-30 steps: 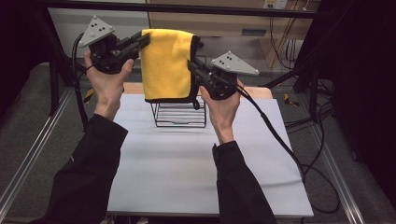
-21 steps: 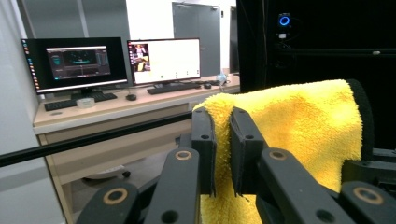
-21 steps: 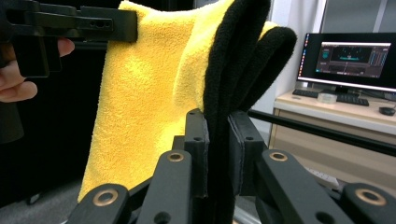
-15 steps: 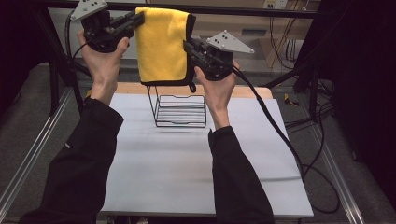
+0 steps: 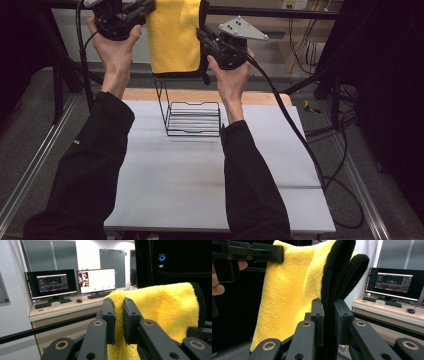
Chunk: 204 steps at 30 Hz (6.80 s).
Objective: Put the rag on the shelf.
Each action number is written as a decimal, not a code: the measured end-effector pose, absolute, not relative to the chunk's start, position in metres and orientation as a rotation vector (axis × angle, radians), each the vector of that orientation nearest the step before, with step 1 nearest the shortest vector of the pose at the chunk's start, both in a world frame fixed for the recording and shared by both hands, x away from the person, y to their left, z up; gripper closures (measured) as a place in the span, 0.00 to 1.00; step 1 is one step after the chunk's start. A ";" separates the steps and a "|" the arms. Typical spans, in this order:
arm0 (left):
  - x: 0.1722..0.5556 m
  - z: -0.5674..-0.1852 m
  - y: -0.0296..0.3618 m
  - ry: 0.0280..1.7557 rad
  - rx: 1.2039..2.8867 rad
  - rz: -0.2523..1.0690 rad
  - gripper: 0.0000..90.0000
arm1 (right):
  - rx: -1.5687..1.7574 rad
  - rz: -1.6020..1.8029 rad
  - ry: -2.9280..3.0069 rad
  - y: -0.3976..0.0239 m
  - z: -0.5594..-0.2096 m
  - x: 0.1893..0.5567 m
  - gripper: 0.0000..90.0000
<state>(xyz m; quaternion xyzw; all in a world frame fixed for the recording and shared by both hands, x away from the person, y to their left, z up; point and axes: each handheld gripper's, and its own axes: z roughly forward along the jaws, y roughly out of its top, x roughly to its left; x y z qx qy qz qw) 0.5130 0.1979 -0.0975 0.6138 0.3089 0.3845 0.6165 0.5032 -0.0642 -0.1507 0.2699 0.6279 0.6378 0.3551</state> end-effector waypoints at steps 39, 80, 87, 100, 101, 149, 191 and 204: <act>0.517 -0.184 0.193 0.604 1.518 0.810 0.90 | 0.742 1.562 1.739 -0.087 -0.225 0.518 0.88; 0.470 -0.234 0.187 0.489 1.682 0.785 0.89 | 0.674 1.496 1.734 -0.088 -0.254 0.499 0.86; 0.464 -0.246 0.185 0.496 1.701 0.775 0.89 | 0.683 1.494 1.758 -0.090 -0.253 0.495 0.84; 0.464 -0.255 0.181 0.503 1.741 0.776 0.89 | 0.766 1.506 1.860 -0.106 -0.239 0.474 0.56; 0.463 -0.256 0.180 0.500 1.747 0.780 0.89 | 0.773 1.509 1.862 -0.107 -0.238 0.470 0.52; 0.458 -0.235 0.194 0.652 1.762 0.614 0.54 | 0.656 1.392 2.009 -0.095 -0.252 0.463 0.92; 0.457 -0.263 0.207 0.799 1.822 0.629 0.45 | 0.945 1.426 2.051 -0.096 -0.275 0.485 0.59; 0.484 -0.273 0.189 0.896 1.800 0.608 0.88 | 0.894 1.473 2.029 -0.100 -0.281 0.487 0.90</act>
